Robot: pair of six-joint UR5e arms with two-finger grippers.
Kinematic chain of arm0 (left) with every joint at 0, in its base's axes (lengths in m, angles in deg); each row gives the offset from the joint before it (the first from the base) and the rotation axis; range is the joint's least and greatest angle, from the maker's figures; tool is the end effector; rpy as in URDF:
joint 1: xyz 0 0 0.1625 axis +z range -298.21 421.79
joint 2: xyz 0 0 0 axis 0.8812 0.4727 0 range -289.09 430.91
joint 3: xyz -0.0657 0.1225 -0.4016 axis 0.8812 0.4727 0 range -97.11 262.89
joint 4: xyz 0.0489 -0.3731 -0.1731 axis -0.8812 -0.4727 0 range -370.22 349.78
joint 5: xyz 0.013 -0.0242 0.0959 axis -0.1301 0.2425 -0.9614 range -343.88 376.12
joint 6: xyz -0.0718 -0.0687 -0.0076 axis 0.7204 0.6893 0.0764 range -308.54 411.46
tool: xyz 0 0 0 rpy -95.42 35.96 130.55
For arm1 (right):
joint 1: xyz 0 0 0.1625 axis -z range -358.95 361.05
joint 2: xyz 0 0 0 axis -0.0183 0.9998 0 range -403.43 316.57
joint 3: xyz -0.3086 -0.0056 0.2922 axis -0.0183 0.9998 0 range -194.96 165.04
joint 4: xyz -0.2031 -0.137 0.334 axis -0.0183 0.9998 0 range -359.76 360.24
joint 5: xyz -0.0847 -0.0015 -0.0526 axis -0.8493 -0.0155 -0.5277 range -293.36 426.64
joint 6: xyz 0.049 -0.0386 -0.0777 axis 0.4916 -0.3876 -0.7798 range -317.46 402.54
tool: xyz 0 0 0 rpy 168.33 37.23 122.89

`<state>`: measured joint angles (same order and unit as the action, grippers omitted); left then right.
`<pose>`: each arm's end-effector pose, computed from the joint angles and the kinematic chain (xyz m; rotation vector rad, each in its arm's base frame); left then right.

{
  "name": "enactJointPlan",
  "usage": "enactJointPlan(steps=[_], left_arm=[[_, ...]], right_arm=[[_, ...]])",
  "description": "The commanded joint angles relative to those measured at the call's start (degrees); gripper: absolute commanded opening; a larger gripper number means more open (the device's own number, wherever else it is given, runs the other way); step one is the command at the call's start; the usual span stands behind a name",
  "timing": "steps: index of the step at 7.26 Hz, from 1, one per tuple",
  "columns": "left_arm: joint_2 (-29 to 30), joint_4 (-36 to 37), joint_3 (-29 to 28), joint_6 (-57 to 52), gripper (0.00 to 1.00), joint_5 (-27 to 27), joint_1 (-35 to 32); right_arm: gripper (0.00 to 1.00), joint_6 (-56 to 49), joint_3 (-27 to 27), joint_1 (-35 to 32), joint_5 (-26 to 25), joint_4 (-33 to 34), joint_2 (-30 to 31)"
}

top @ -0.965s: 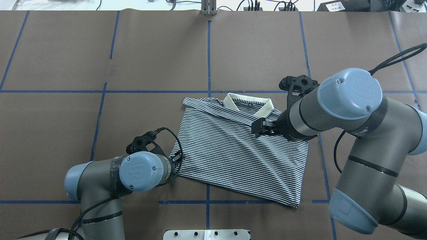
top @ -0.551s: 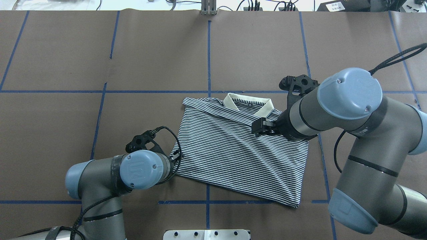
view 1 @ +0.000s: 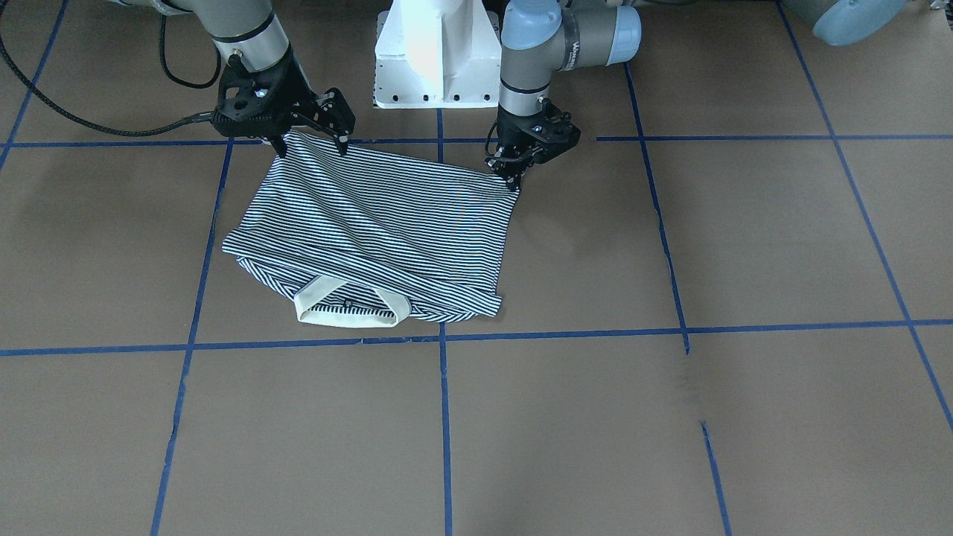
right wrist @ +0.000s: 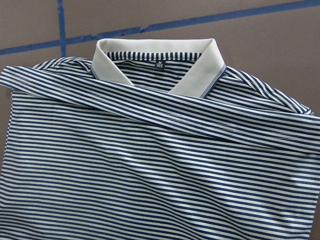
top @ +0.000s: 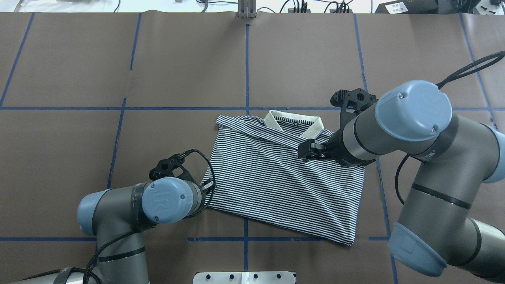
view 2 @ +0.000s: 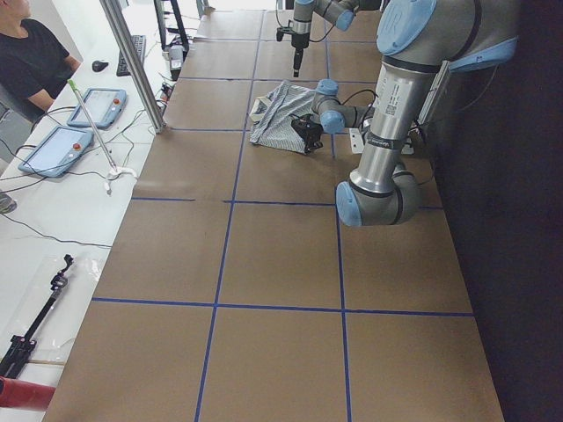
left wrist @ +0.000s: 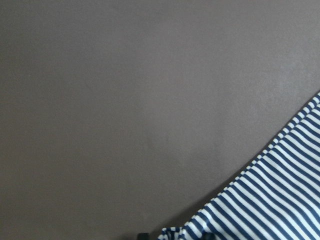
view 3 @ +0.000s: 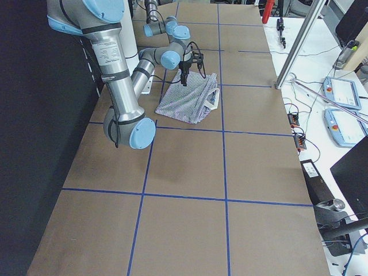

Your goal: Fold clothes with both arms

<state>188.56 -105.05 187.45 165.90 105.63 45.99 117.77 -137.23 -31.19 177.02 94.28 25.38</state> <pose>0.5684 -0.3002 0.2704 -0.0550 0.8356 -0.6653 -0.3898 -0.3623 0.2287 0.0347 -0.9151 0.1299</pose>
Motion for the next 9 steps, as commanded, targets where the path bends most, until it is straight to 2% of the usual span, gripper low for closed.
enactJointPlan(steps=[1,4,5,7,9], left_arm=[[0.1,0.1,1.0,-2.6,0.0,0.1,-1.9],[0.0,-0.3,-1.7,-11.4,0.0,0.0,-9.3],[0.1,-3.9,-3.8,-13.3,0.0,0.0,-11.9],[0.6,-14.5,-11.4,-19.9,0.0,0.0,-18.0],[9.0,-22.6,-24.0,-25.6,0.0,0.0,-22.1]], right_arm=[[1.0,0.0,0.0,-0.2,-0.2,0.0,0.0],[1.0,0.2,0.0,-0.4,-0.2,0.0,-0.1],[1.0,0.2,0.0,-0.3,-0.2,0.0,-0.1],[1.0,0.8,-0.1,-0.2,-0.1,-0.1,-0.2],[1.0,1.1,-0.2,-0.2,-0.1,-0.1,-0.2]])
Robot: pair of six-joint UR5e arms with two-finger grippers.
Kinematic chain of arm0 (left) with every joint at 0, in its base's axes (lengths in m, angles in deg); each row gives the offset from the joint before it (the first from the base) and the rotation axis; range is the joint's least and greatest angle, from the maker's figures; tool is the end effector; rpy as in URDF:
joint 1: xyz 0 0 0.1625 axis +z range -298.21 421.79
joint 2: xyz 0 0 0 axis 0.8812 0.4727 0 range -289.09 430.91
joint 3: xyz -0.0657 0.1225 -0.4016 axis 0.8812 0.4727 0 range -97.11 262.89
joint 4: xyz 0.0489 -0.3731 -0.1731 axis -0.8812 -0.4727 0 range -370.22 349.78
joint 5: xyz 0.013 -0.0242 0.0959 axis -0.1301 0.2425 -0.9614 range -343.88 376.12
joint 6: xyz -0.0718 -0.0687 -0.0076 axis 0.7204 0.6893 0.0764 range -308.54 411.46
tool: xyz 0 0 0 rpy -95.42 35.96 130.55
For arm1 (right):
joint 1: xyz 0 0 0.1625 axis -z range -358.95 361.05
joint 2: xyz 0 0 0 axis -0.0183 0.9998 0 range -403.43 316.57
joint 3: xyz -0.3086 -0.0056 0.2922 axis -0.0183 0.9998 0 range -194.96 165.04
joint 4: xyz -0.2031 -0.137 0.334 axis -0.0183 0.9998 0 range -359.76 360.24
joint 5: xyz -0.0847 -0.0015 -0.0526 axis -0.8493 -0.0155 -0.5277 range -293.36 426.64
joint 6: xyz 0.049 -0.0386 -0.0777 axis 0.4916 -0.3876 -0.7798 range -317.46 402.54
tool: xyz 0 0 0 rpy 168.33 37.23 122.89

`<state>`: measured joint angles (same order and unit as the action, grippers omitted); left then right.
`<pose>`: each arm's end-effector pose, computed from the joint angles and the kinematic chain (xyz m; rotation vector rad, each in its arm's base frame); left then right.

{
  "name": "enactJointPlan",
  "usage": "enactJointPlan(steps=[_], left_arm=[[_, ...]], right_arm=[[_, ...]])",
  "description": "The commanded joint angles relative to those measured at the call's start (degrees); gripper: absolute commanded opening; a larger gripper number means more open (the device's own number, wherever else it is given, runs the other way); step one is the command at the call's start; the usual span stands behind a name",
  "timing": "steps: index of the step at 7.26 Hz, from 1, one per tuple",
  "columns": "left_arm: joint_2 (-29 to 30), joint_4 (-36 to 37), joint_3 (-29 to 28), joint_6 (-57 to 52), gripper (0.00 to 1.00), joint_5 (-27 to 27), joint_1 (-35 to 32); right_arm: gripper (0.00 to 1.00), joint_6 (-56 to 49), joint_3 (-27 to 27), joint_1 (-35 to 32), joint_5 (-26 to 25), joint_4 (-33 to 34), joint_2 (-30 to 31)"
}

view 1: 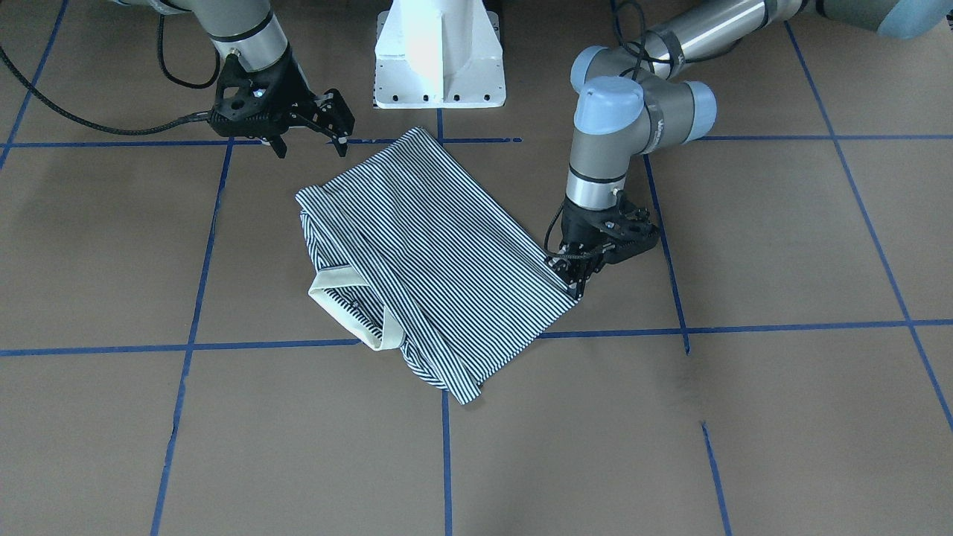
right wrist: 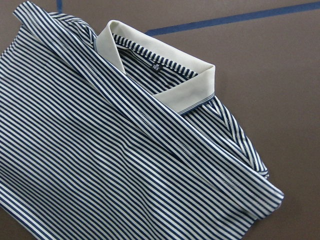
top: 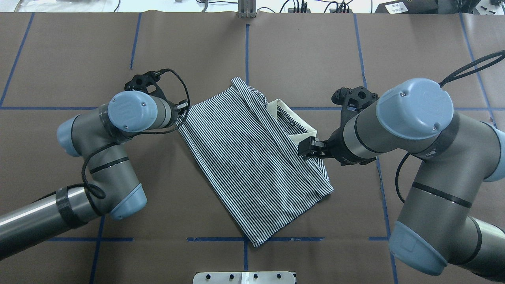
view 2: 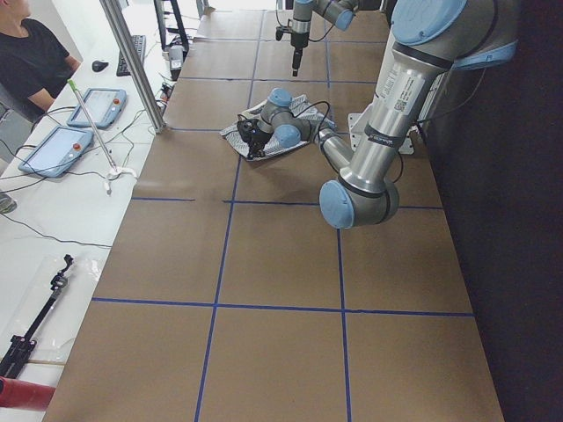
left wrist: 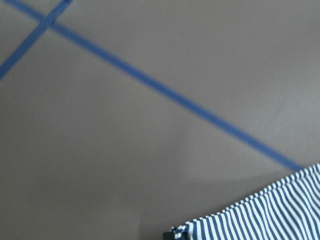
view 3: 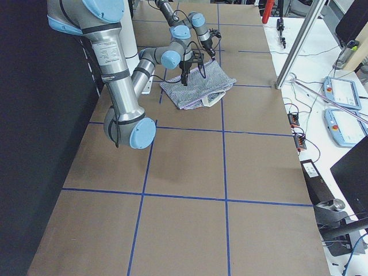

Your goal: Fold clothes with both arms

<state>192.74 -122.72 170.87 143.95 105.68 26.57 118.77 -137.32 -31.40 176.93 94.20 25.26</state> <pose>0.4981 -0.5157 0.3106 0.2685 0.8891 -0.6146 -0.3881 -0.3636 0.2269 0.0320 -0.9196 0.1491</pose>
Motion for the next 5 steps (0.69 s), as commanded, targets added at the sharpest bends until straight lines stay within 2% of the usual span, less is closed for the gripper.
enactJointPlan(steps=[1,2,3,4,5], left_arm=[[8.8,-10.1,-13.6,-4.6,0.0,0.0,-4.2],[12.3,-17.1,-20.9,-7.6,0.0,-0.4,-4.8],[15.3,-22.5,-26.7,-11.0,0.0,-3.7,-4.9],[16.8,-24.8,-29.8,-11.5,0.0,-4.0,-4.9],[17.0,-25.4,-30.2,-11.5,0.0,-4.7,-4.9]], right_arm=[[1.0,0.1,0.0,0.0,0.0,0.0,0.0],[1.0,0.1,0.1,0.0,0.0,-0.4,0.1],[1.0,0.1,0.1,0.0,0.0,-1.9,0.1],[1.0,0.1,0.3,-0.1,0.0,-2.0,0.2],[1.0,0.1,0.3,-0.2,0.0,-2.0,0.1]])
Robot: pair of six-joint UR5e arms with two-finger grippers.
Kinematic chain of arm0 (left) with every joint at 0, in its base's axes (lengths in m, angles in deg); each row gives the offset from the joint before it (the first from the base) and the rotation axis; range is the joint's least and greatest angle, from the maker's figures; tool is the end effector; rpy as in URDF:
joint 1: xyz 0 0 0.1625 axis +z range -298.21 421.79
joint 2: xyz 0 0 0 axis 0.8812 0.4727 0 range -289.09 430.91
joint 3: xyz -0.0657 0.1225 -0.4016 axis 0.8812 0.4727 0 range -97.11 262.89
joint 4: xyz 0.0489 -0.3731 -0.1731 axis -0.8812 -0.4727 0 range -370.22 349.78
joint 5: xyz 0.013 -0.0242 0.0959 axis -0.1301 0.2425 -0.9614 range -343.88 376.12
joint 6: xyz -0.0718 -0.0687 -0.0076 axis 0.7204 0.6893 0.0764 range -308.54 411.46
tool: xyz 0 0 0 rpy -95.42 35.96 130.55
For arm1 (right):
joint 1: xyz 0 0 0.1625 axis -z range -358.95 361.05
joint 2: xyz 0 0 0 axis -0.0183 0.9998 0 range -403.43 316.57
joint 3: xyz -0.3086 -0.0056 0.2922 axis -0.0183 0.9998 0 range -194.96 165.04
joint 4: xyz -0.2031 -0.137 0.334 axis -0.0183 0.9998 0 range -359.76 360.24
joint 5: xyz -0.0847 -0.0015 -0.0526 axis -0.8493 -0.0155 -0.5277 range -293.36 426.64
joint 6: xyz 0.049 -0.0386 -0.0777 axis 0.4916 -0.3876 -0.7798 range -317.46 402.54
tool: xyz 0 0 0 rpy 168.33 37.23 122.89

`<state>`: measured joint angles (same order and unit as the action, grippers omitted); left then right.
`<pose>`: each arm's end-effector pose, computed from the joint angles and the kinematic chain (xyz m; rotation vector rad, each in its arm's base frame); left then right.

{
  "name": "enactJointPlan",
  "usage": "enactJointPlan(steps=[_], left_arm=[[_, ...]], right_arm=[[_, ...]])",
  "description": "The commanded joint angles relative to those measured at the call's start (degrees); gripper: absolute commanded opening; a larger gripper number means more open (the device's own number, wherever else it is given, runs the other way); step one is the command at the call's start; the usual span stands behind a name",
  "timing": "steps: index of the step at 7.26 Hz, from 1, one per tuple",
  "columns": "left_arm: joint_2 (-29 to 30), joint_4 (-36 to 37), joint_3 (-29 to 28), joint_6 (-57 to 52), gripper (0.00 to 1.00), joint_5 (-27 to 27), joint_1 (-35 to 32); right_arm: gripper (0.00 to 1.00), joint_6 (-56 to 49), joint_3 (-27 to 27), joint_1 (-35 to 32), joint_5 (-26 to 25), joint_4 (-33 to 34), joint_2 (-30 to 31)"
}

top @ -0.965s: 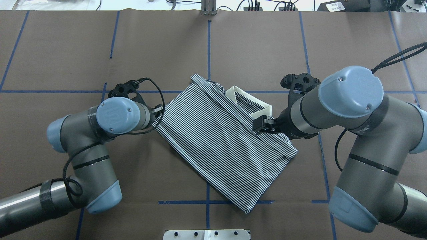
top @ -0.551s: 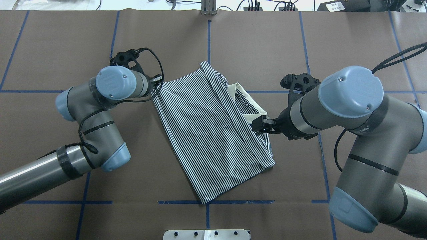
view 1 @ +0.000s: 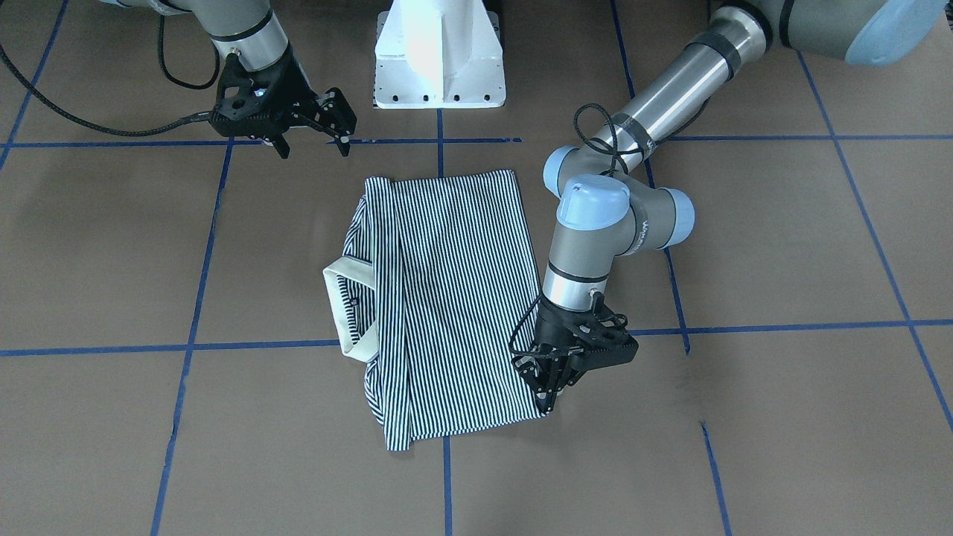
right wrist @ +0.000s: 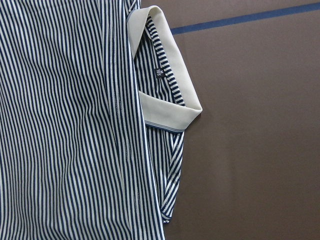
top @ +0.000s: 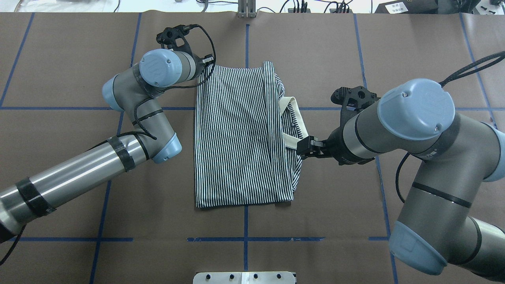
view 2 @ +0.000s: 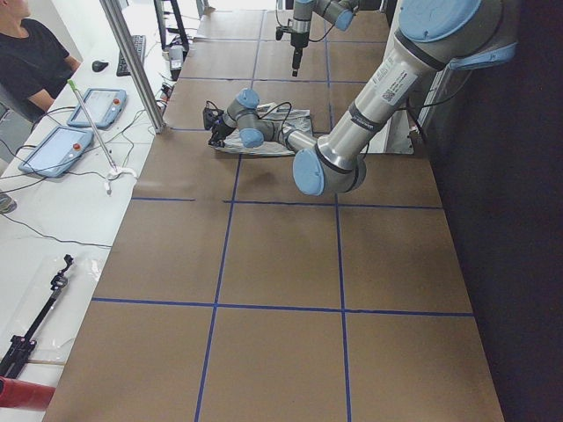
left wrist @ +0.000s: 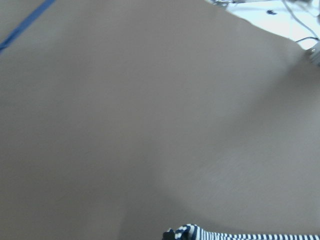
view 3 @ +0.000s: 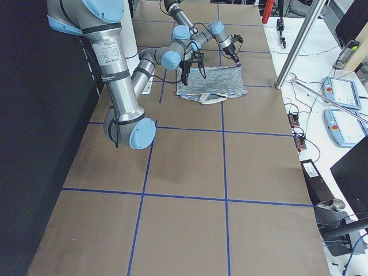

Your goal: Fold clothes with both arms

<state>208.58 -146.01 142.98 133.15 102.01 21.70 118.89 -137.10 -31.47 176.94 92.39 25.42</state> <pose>0.5378 -0.6362 0.2840 0.5199 0.9983 -0.5355 -0.3881 -0.3644 0.2255 0.0423 -0.9417 0.1465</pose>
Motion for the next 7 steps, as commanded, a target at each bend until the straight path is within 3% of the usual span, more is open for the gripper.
enactJointPlan(steps=[1,2,4,5,6,7], left_arm=[[2.2,-2.5,-3.6,-0.7,0.31,-1.1,-0.1],[2.4,-2.6,-4.5,-0.7,0.99,-1.0,0.0],[2.6,-2.8,-4.3,-0.7,1.0,2.2,-2.5],[2.4,-2.6,-3.7,-3.7,1.0,9.4,-5.4],[0.8,-1.9,-1.5,-6.2,1.0,11.1,-5.5],[-3.7,0.2,5.3,-6.3,1.0,13.7,-5.5]], right_arm=[[1.0,-0.1,0.1,-0.2,-0.1,-0.2,0.1],[1.0,0.0,0.1,-0.2,-0.4,-0.3,0.0],[1.0,0.0,0.1,-0.3,-2.8,-0.5,-0.1],[1.0,-0.3,0.8,-0.2,-4.6,-0.5,-0.6],[1.0,-1.3,2.8,-0.1,-5.4,-0.2,-1.8],[1.0,-2.9,6.1,0.1,-6.6,0.1,-3.6]])
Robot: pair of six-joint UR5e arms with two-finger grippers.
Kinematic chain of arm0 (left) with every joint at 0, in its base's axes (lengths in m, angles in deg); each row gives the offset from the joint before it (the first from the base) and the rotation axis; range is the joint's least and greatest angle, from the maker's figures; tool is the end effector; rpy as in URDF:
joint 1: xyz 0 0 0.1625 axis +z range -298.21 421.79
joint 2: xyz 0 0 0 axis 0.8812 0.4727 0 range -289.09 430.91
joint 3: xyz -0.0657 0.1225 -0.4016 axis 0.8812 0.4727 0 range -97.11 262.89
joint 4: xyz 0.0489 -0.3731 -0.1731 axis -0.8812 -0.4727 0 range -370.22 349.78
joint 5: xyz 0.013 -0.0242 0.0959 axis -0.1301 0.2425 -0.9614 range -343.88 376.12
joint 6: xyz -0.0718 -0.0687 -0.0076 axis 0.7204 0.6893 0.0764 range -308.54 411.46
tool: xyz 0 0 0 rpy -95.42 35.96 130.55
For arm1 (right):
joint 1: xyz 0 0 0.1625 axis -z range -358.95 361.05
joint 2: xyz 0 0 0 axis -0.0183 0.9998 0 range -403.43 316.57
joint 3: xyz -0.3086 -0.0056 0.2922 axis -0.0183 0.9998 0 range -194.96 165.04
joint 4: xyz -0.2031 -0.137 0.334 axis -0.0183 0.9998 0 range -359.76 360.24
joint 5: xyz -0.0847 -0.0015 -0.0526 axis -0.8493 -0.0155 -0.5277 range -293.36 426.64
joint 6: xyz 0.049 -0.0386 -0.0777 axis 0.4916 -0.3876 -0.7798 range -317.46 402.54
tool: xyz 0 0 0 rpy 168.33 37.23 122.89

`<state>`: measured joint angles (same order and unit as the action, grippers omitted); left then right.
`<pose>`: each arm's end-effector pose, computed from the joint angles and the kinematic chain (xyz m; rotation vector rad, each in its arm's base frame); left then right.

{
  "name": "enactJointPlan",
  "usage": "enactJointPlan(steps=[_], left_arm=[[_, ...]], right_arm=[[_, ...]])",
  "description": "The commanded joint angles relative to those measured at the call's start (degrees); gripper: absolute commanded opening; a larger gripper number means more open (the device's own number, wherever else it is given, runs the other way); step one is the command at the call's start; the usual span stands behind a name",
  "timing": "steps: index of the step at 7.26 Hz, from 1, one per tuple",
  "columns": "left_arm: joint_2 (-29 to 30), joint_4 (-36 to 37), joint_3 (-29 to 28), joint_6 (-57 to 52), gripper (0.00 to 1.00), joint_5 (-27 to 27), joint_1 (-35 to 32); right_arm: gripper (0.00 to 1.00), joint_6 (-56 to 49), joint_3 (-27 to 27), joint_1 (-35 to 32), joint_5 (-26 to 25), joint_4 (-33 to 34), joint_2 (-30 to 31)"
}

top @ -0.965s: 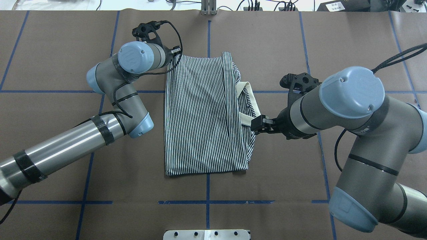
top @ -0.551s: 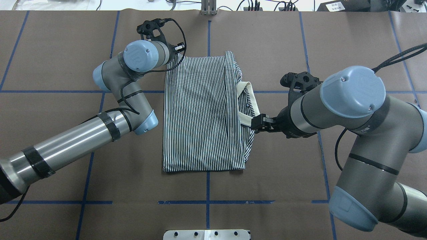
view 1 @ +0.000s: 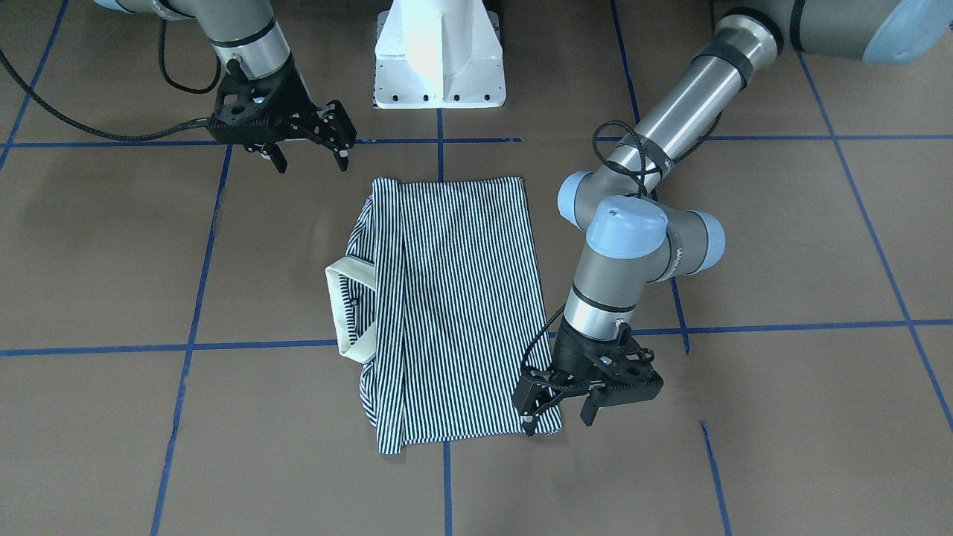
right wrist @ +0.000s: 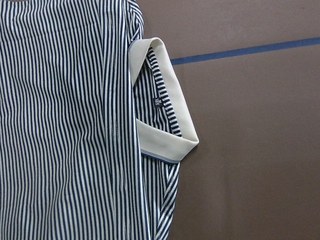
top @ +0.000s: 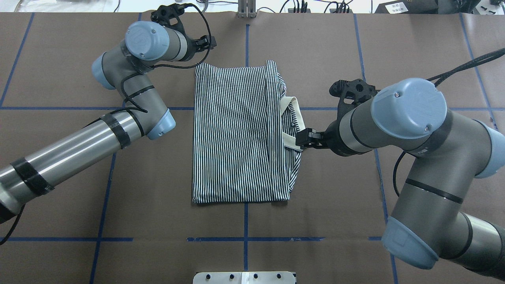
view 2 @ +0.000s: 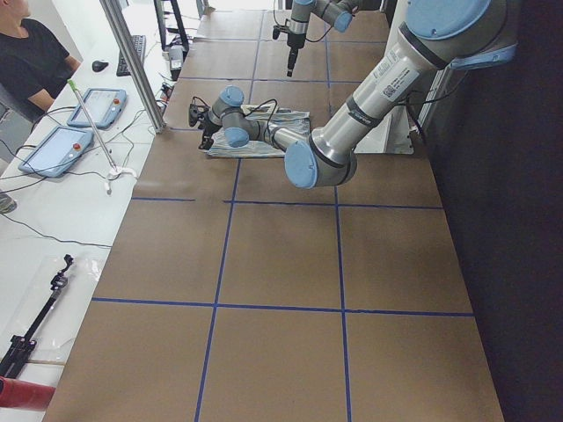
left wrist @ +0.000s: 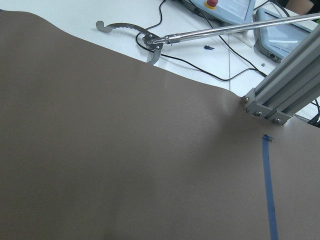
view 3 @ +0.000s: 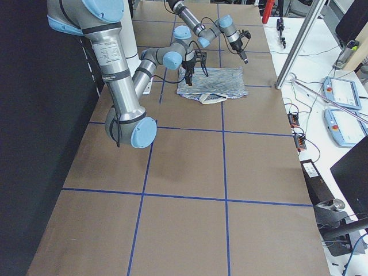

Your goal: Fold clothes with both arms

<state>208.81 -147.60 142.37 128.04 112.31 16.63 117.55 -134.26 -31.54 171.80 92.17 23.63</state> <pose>0.4926 -0.6691 0.2823 0.4724 1.0409 -0.4319 -0.4002 -0.3830 0.2286 0.1259 -0.8991 0.1696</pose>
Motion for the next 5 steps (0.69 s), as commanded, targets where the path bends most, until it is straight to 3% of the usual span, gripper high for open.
enactJointPlan(steps=[1,4,5], left_arm=[[-9.8,5.6,16.4,-1.3,1.0,4.4,-0.5],[-17.5,20.2,37.1,-1.0,1.0,9.2,1.2],[-18.6,21.1,39.5,-0.9,1.0,9.2,2.1]], right_arm=[[1.0,-3.3,8.0,0.3,-2.8,0.6,-4.8],[1.0,-7.5,20.7,3.7,-6.0,2.3,-12.7],[1.0,-9.8,21.2,5.2,-5.9,8.1,-15.5]])
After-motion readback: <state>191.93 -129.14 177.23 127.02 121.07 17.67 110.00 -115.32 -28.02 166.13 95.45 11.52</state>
